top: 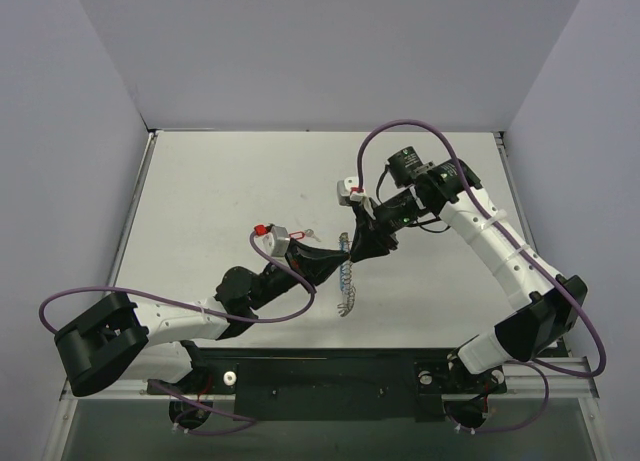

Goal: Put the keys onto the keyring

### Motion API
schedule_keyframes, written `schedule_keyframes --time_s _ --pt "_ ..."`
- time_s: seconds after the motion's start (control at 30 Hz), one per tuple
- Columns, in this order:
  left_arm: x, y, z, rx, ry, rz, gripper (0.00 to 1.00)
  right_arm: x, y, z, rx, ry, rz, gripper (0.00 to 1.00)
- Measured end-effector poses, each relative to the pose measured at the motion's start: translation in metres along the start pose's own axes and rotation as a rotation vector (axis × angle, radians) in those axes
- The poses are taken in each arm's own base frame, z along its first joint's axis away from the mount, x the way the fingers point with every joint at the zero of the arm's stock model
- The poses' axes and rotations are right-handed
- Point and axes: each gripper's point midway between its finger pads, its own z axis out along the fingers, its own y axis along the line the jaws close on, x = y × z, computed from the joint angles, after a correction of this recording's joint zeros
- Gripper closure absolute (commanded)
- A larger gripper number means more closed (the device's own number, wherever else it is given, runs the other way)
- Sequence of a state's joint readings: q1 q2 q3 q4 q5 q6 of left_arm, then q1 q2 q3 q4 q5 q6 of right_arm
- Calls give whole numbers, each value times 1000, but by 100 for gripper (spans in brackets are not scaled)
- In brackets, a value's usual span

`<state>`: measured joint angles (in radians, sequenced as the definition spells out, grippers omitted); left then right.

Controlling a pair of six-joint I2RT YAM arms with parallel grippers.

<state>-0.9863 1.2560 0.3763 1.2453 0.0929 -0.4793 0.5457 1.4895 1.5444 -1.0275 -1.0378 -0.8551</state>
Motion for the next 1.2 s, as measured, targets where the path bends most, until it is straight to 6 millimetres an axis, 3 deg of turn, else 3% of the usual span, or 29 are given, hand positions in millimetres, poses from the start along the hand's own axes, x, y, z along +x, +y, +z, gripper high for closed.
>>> schedule_keyframes --time_s 0.1,0.63,0.77,0.83,1.07,1.2 --pt "1 -2 0 9 5 -1 100 1 -1 0 -3 5 -7 100" --pt "4 -2 -2 16 13 0 100 4 -2 1 -4 36 41 100" --pt "3 -2 -3 17 13 2 73 4 -3 0 8 48 57 100" --pt "1 -4 -3 19 6 1 67 5 -3 0 15 63 62 100" --pt "-39 -27 -11 84 -85 53 59 23 -5 -4 16 184 88 100" --pt "-38 -33 -17 101 -22 120 56 28 -7 -6 14 279 44 100"
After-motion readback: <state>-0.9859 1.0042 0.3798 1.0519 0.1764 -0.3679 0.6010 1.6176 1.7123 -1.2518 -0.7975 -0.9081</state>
